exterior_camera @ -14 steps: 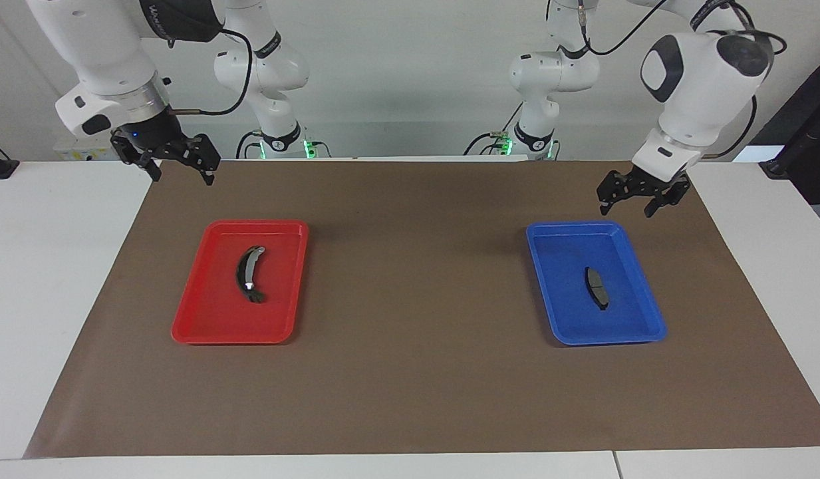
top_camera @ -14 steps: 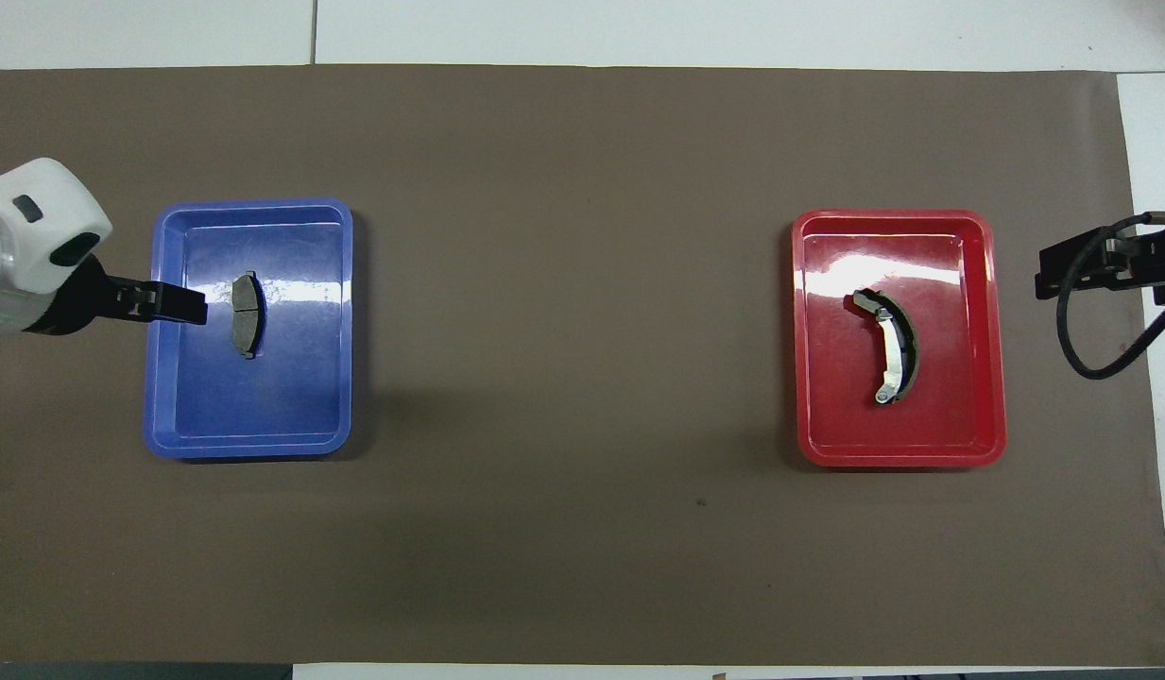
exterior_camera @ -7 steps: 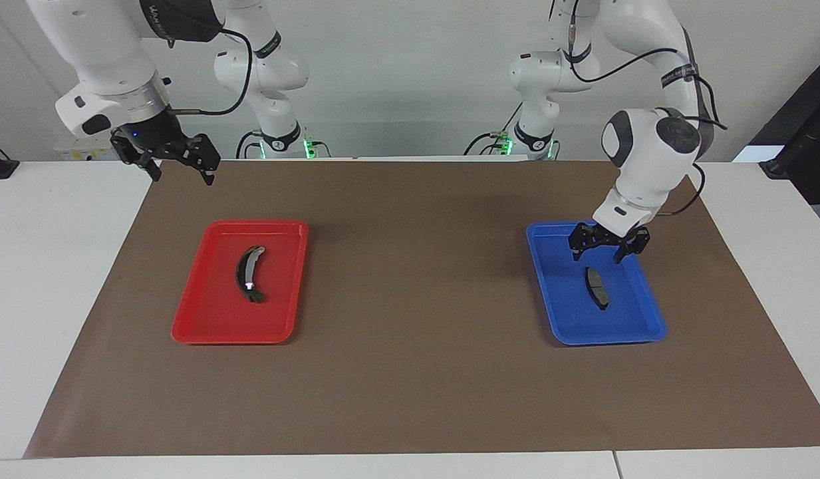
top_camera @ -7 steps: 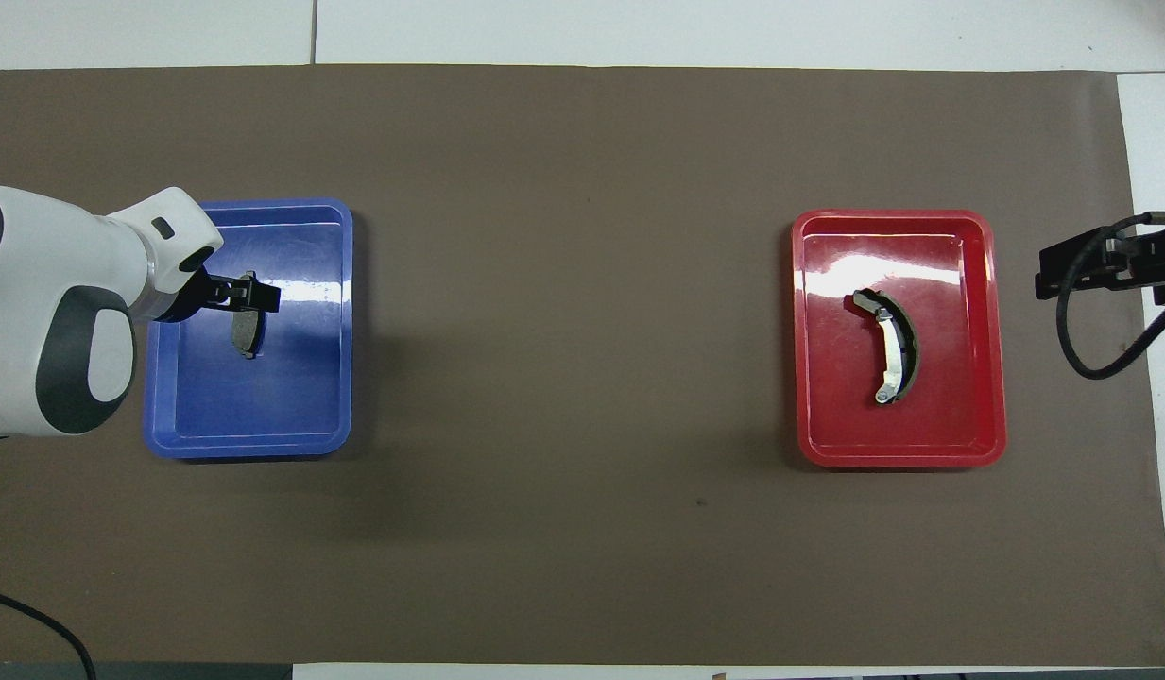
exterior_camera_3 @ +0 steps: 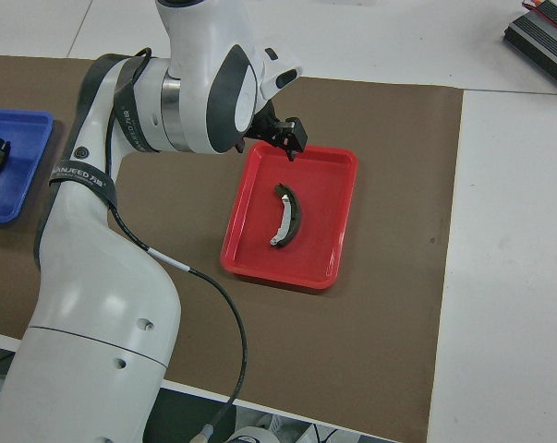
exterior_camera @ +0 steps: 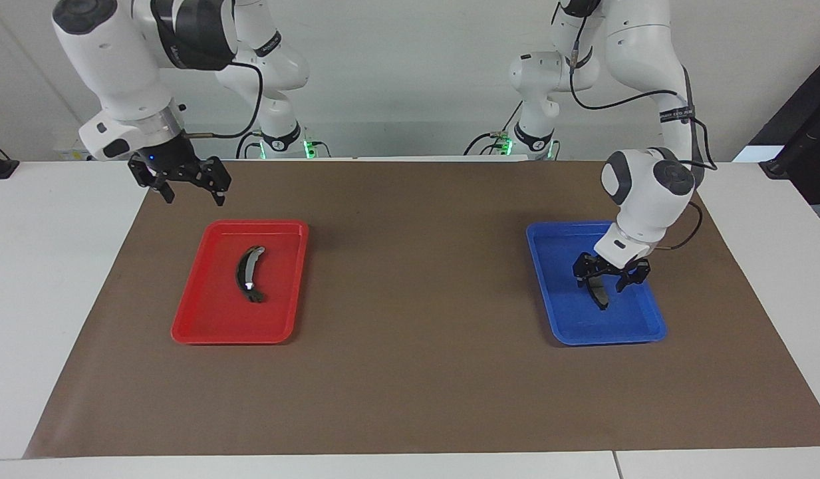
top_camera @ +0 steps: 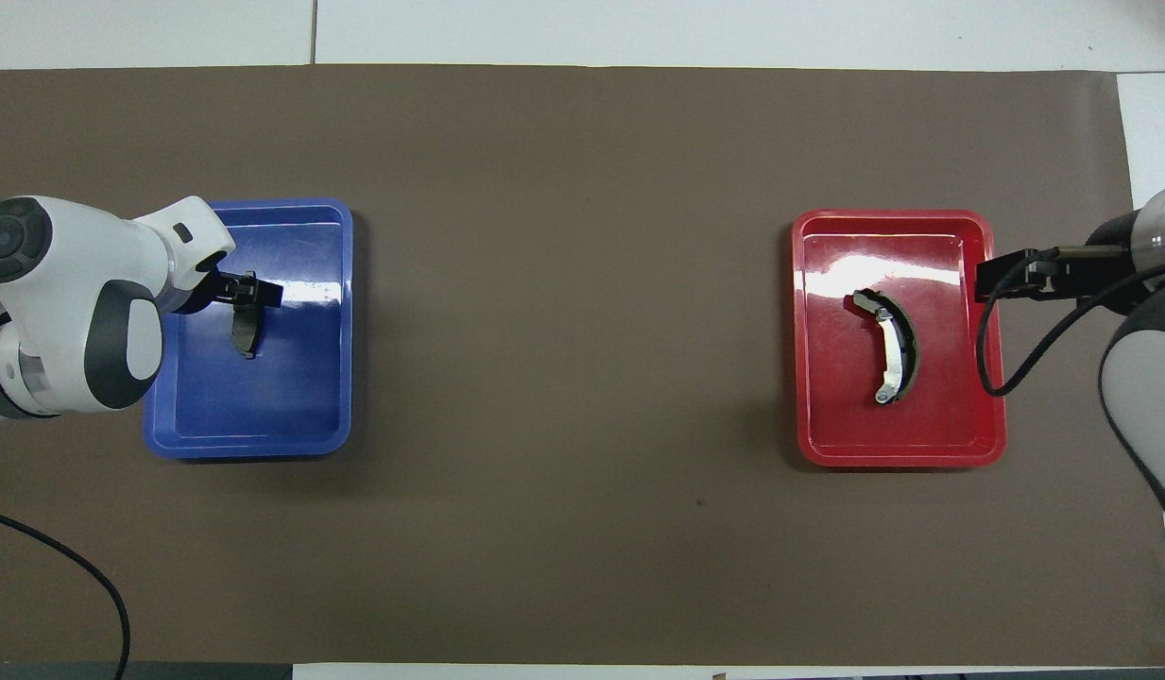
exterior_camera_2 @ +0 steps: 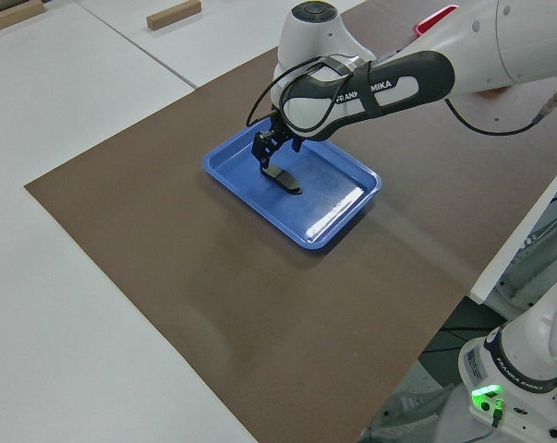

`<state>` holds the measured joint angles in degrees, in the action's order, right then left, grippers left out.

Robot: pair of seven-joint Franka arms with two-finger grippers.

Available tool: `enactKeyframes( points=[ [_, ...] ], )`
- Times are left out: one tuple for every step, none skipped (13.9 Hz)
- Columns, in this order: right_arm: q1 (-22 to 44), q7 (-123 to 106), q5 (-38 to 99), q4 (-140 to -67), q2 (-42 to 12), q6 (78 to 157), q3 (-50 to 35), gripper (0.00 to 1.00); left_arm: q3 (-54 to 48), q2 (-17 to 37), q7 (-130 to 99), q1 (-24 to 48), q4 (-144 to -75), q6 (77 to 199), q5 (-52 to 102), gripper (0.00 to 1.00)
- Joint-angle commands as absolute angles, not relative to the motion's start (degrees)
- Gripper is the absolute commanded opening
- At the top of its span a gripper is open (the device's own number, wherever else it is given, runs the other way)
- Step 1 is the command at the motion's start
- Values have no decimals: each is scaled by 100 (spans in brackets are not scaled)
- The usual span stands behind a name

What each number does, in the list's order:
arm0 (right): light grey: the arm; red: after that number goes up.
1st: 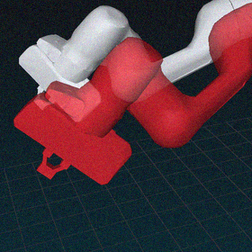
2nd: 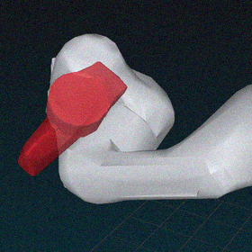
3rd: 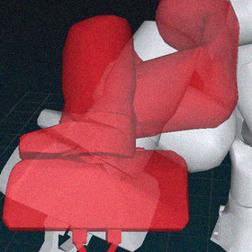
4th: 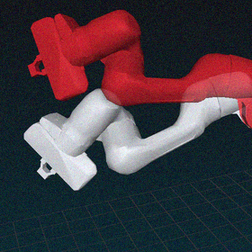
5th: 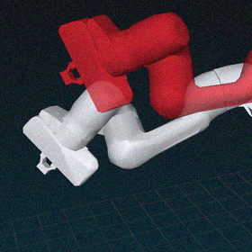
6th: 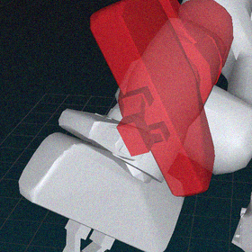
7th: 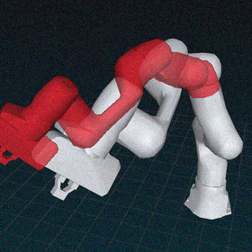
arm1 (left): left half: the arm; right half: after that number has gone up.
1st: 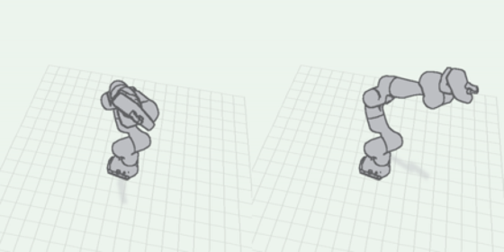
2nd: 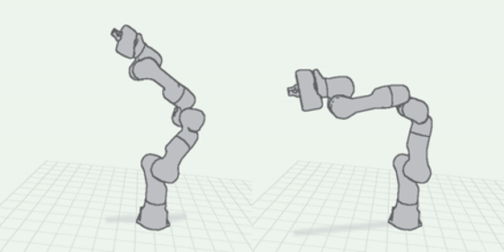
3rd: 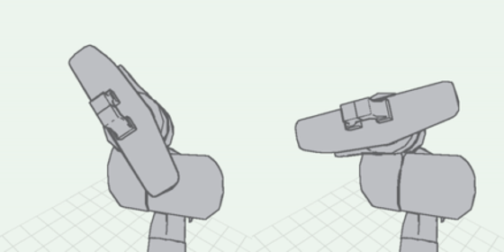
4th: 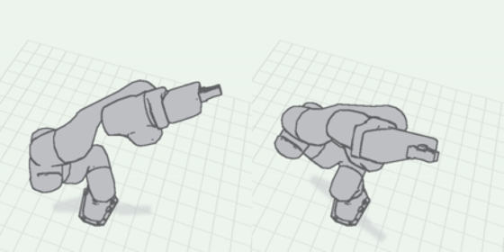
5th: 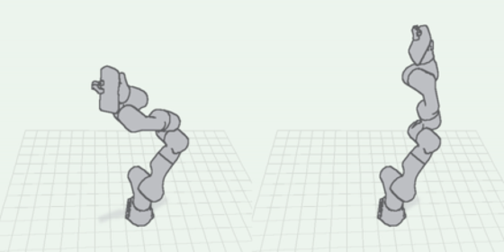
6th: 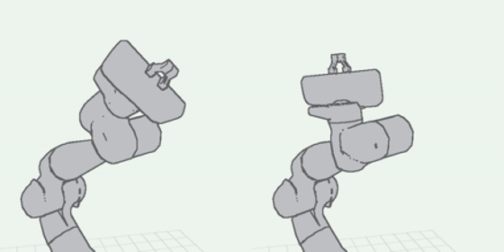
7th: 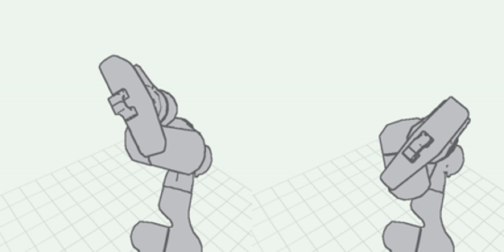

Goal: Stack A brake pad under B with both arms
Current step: 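Lower the left gripper to the dark pad while the right gripper reaches the curved pad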

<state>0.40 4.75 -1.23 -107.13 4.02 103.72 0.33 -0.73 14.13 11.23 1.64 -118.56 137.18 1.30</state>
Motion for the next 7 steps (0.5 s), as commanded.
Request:
enactKeyframes(
  points=[
    [-26,63,-44,-11433,379,11097,0,100,-88,1547,1187,26,-11926,13922,53,94],
    [-52,-8,-44,-11748,300,11588,0,100,-88,1538,1169,26,-11944,13931,53,94],
    [-53,-17,-44,-12047,264,12028,0,100,-88,1547,1169,35,-11970,13931,53,94],
    [-53,-52,-44,-12259,185,12363,0,100,-88,1547,1160,35,-11979,13948,53,94],
    [-53,-166,-44,-12409,124,12627,0,100,-88,1547,1151,53,-12006,13957,53,94],
    [-53,-297,-44,-12532,80,12839,0,100,-97,1547,1151,53,-12006,13948,53,94],
    [-61,-360,-44,-12620,-17,13041,0,100,-97,1547,1151,61,-12006,13940,53,94]
  ],
)
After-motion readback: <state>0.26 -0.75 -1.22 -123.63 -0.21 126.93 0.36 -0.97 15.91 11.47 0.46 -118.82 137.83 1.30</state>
